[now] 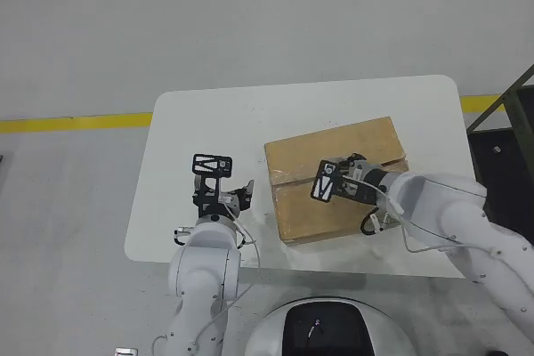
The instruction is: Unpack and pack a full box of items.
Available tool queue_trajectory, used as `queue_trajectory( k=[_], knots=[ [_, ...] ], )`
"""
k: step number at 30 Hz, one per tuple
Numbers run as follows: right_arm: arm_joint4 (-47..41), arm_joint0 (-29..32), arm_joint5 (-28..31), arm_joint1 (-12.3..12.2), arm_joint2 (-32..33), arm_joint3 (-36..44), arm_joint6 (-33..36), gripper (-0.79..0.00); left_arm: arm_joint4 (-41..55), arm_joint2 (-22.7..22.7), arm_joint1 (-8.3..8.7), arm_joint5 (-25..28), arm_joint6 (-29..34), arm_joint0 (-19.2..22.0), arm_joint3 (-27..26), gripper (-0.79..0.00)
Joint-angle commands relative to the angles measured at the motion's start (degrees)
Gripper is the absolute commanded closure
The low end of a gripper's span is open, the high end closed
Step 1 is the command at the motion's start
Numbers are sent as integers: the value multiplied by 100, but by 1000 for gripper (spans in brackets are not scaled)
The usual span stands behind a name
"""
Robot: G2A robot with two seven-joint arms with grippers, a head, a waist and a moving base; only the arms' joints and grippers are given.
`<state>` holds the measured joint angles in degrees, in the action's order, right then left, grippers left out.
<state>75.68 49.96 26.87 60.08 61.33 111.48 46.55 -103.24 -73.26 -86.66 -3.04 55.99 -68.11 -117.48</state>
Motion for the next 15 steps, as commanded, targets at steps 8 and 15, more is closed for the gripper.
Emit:
queue_trajectory(
  k=[8, 15],
  knots=[
    [-2761, 479, -1463, 25, 1151, 165, 8, 0, 0, 0, 0, 0, 0, 0, 0, -785],
    [-4038, 884, -1365, -10, 1810, 214, -300, 0, 0, 0, 0, 0, 0, 0, 0, -785]
  ],
)
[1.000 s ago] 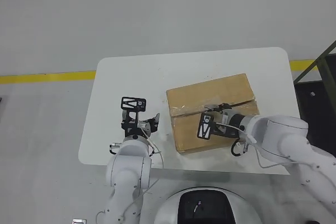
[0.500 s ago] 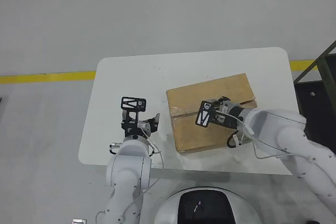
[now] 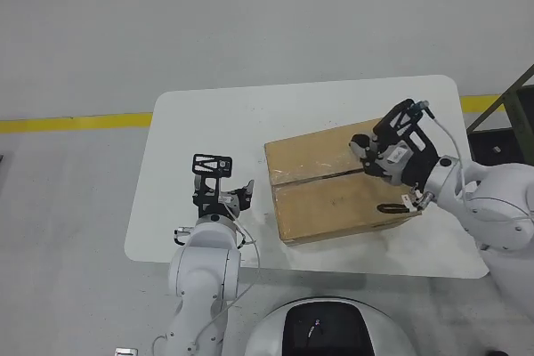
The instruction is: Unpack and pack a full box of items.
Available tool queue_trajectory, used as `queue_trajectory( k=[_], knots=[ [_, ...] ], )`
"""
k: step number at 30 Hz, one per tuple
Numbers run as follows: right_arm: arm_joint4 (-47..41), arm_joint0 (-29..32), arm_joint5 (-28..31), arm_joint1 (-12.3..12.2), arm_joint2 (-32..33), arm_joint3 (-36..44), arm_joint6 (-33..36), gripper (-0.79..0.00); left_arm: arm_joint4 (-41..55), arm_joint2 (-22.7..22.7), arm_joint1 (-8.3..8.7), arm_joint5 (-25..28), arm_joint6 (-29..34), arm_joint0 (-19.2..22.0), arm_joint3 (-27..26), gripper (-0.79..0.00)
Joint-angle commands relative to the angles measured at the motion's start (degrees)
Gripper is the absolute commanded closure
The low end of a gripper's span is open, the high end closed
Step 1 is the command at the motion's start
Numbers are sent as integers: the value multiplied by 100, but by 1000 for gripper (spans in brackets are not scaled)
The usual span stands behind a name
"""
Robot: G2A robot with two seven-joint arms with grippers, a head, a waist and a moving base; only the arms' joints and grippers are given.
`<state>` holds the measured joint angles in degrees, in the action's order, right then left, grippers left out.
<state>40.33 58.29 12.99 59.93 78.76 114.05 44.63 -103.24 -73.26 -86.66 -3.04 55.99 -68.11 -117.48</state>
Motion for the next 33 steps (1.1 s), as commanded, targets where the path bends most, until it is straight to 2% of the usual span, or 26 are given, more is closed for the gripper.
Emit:
queue_trajectory(
  k=[1, 8, 13, 19, 23, 30, 32, 33],
  knots=[
    [-723, 98, 52, 1, 176, -106, -177, 0, 0, 0, 0, 0, 0, 0, 0, -785],
    [-1692, 522, -13, -49, 791, -199, -158, 0, 0, 0, 0, 0, 0, 0, 0, -785],
    [-1580, 928, -272, -101, 1092, 112, 88, 0, 0, 0, 0, 0, 0, 0, 0, -785],
    [-1455, 1229, -421, -122, 1292, 478, -110, 0, 0, 0, 0, 0, 0, 0, 0, -785],
    [-1052, 1281, -191, -148, 1325, 632, -205, 0, 40, -33, 9, 45, -250, -122, 12, -785],
    [-718, 1567, 100, -152, 1228, 568, -605, 0, 26, -50, 9, 77, -263, -169, -49, -785],
    [-718, 1639, 101, -154, 1245, 557, -658, 0, 20, -53, 8, 66, -265, -177, -58, -693],
    [-720, 1669, 99, -155, 1262, 558, -675, 0, 5, -54, 8, 61, -259, -178, -64, -563]
  ],
)
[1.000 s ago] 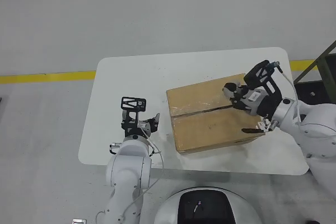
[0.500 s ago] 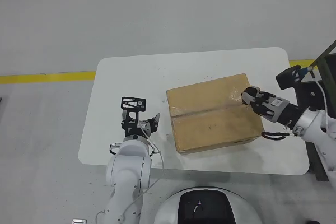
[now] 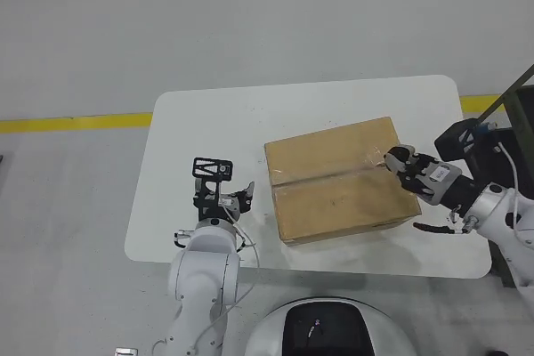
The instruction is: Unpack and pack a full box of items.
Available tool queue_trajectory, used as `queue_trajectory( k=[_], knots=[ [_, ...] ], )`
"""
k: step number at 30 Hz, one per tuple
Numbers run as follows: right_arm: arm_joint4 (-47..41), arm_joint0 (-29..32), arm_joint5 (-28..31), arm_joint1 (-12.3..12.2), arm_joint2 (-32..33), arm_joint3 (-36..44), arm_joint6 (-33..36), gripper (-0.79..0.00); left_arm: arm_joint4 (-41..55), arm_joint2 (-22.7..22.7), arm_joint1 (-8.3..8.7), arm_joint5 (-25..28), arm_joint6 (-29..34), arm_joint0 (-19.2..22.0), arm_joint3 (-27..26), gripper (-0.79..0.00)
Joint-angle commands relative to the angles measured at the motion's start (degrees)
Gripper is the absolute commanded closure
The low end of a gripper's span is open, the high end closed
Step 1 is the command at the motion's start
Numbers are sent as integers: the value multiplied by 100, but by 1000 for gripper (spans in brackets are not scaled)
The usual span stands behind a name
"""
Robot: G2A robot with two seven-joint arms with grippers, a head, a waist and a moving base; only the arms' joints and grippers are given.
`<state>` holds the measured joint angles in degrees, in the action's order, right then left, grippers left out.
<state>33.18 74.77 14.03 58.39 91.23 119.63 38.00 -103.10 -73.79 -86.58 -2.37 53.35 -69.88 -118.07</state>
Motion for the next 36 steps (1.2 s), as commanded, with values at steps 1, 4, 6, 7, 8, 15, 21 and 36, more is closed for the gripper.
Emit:
queue_trajectory(
  k=[1, 4, 6, 7, 8, 15, 21, 36],
  knots=[
    [5, 46, 0, -4, 33, 5, -13, 0, -6, 4, -2, -12, 9, 1, -11, -369],
    [74, 117, -5, -15, 85, 17, 21, 0, 13, 30, -11, -44, 40, 33, -20, -114],
    [96, 170, -4, -19, 113, -2, 0, 0, 30, 71, -18, -36, 50, 73, -25, 0],
    [104, 193, 12, -21, 124, -18, -25, 0, 82, 92, -25, -47, 60, 94, -31, 0],
    [133, 217, 15, -23, 130, -61, -26, 0, 124, 112, -30, -41, 69, 119, -36, 0],
    [223, 252, 35, -29, 83, -240, -79, 0, 490, 308, -71, 53, 136, 353, -50, 0],
    [333, 200, 11, -32, -16, -386, -71, 0, 881, 509, -107, 238, 276, 575, 40, 0],
    [595, 241, -49, -47, -8, -307, -171, 0, 1462, 967, -182, 492, 513, 1102, 444, 0]
  ],
)
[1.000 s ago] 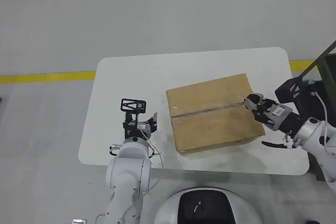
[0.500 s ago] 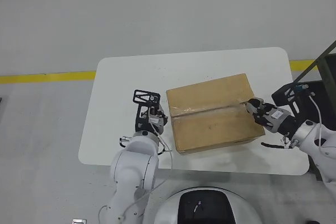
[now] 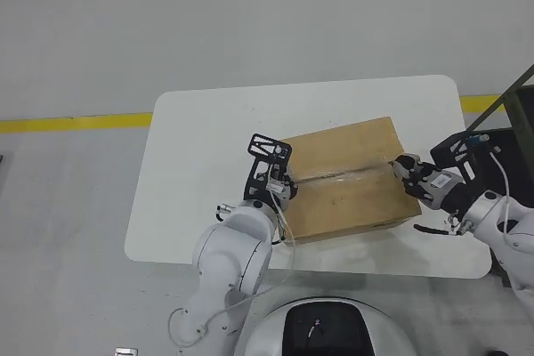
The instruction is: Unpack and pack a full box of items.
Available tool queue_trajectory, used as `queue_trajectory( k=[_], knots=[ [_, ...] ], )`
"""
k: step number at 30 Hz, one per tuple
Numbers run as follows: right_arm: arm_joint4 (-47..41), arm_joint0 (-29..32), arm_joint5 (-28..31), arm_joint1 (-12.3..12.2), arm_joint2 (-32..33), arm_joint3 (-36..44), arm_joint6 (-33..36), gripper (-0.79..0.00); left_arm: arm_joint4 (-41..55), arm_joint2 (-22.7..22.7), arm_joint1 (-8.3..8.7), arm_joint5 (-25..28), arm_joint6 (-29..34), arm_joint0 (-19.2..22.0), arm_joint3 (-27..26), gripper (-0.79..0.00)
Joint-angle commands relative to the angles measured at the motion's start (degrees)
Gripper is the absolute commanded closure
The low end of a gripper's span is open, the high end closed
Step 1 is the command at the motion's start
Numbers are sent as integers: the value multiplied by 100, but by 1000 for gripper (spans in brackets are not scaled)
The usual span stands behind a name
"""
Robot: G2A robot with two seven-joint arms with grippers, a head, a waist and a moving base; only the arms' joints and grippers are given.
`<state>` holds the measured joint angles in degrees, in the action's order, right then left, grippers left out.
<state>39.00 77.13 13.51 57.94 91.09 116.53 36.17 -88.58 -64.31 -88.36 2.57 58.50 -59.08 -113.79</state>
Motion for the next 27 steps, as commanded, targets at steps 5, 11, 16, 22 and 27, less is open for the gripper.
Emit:
queue_trajectory(
  k=[5, 11, 16, 22, 27],
  knots=[
    [44, 36, 13, -5, -5, -58, 2, 0, 60, 176, -27, 25, 12, 142, 175, 0],
    [76, 27, 3, -9, -17, -94, 5, 0, 152, 320, -54, 28, 58, 234, 385, 0],
    [92, -8, -13, -10, -35, -141, -13, 0, 59, 418, -60, 78, 20, 253, 627, 0],
    [96, -41, -36, -10, -61, -174, -15, 0, 34, 457, -72, 65, 20, 297, 751, 0],
    [99, -78, -59, -14, -91, -204, 72, 0, -34, 488, -82, 29, 5, 334, 827, 0]
  ],
)
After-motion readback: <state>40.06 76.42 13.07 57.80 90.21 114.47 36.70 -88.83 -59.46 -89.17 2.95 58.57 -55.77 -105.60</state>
